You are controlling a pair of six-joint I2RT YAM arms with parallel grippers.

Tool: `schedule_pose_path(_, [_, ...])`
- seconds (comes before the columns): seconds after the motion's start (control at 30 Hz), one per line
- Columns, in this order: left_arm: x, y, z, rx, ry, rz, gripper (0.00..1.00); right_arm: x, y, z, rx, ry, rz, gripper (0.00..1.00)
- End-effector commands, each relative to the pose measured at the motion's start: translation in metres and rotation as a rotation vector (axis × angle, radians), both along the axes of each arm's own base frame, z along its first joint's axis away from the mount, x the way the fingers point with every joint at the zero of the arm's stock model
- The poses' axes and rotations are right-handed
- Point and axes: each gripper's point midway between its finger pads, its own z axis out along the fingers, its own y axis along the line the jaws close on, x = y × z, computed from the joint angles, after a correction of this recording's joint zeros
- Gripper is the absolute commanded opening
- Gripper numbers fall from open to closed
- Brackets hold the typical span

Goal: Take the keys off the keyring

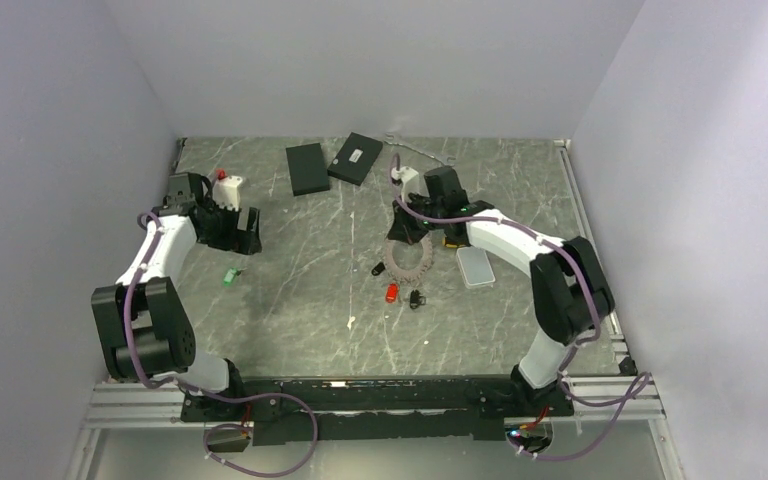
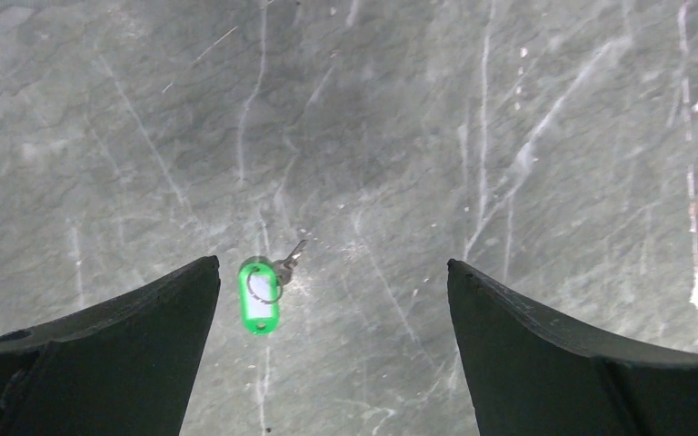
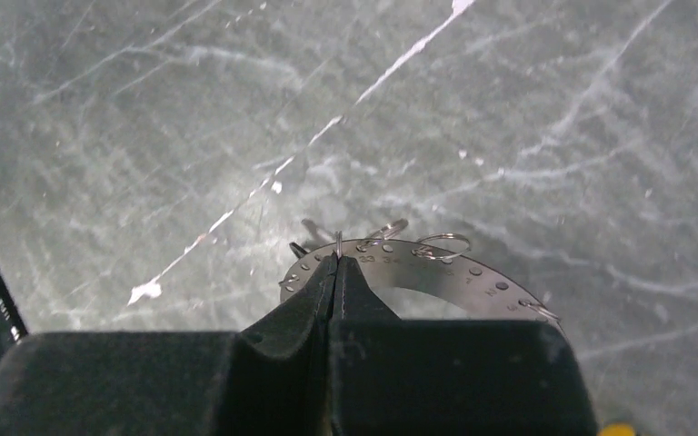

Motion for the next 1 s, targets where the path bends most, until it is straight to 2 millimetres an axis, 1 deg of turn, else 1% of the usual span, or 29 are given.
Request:
schedule_pose_path(0.0, [0.006, -0.019, 0.017, -0.109, -0.079, -0.012, 0.99, 0.037, 0.028, 0.024, 0.048, -0.132, 0.012, 0.00])
schedule_pose_path(0.07, [0.007, -0.025, 0.018, -0.141, -0.082, -0.015, 0.99, 0.043, 0.037, 0.017, 0.050, -0.122, 0.031, 0.00])
schedule_pose_path(0.1, [0.007, -0.028, 0.018, -0.158, -0.084, -0.016, 0.99, 0.045, 0.041, 0.010, 0.046, -0.105, 0.042, 0.00])
schedule_pose_path(0.13, [0.007, -0.029, 0.018, -0.172, -0.085, -0.015, 0.99, 0.047, 0.046, 0.009, 0.048, -0.099, 0.052, 0.00])
schedule_pose_path(0.17, [0.009, -0.031, 0.018, -0.185, -0.088, -0.010, 0.99, 0.049, 0.051, 0.002, 0.044, -0.084, 0.066, 0.00])
schedule_pose_path(0.23, [0.011, -0.034, 0.019, -0.205, -0.093, -0.007, 1.00, 0.053, 0.058, -0.005, 0.037, -0.077, 0.081, 0.00])
schedule_pose_path(0.37, [0.015, -0.038, 0.020, -0.238, -0.095, 0.000, 0.99, 0.060, 0.065, -0.012, 0.034, -0.073, 0.096, 0.00])
schedule_pose_path(0.43, [0.016, -0.040, 0.020, -0.252, -0.096, -0.002, 0.99, 0.063, 0.065, -0.014, 0.028, -0.084, 0.091, 0.02])
schedule_pose_path(0.47, [0.017, -0.040, 0.020, -0.255, -0.095, -0.001, 1.00, 0.065, 0.065, -0.013, 0.027, -0.090, 0.089, 0.06])
schedule_pose_path(0.53, [0.018, -0.041, 0.021, -0.260, -0.098, -0.007, 0.99, 0.066, 0.065, -0.008, 0.028, -0.099, 0.094, 0.23])
schedule_pose_path(0.57, [0.019, -0.041, 0.022, -0.261, -0.100, -0.006, 0.99, 0.066, 0.065, -0.004, 0.030, -0.100, 0.098, 0.30])
schedule_pose_path(0.63, [0.019, -0.041, 0.025, -0.260, -0.098, -0.005, 0.99, 0.066, 0.063, 0.010, 0.047, -0.107, 0.099, 0.45])
schedule_pose_path(0.67, [0.020, -0.040, 0.027, -0.256, -0.092, -0.002, 0.99, 0.067, 0.060, 0.020, 0.062, -0.115, 0.094, 0.52])
schedule_pose_path(0.73, [0.023, -0.038, 0.030, -0.248, -0.072, 0.006, 1.00, 0.064, 0.051, 0.035, 0.084, -0.114, 0.087, 0.61])
schedule_pose_path(0.8, [0.026, -0.036, 0.037, -0.241, -0.067, 0.007, 0.99, 0.062, 0.040, 0.052, 0.104, -0.124, 0.073, 0.69])
schedule_pose_path(0.83, [0.029, -0.034, 0.041, -0.236, -0.072, 0.013, 1.00, 0.061, 0.032, 0.059, 0.112, -0.131, 0.064, 0.77])
schedule_pose_path(0.9, [0.036, -0.031, 0.052, -0.224, -0.097, 0.022, 1.00, 0.059, 0.014, 0.072, 0.122, -0.153, 0.034, 0.90])
schedule_pose_path(0.93, [0.040, -0.031, 0.059, -0.218, -0.119, 0.014, 0.99, 0.057, 0.003, 0.073, 0.121, -0.154, 0.016, 0.94])
schedule_pose_path(0.97, [0.043, -0.030, 0.067, -0.211, -0.140, 0.003, 0.99, 0.056, -0.009, 0.078, 0.122, -0.164, -0.003, 0.97])
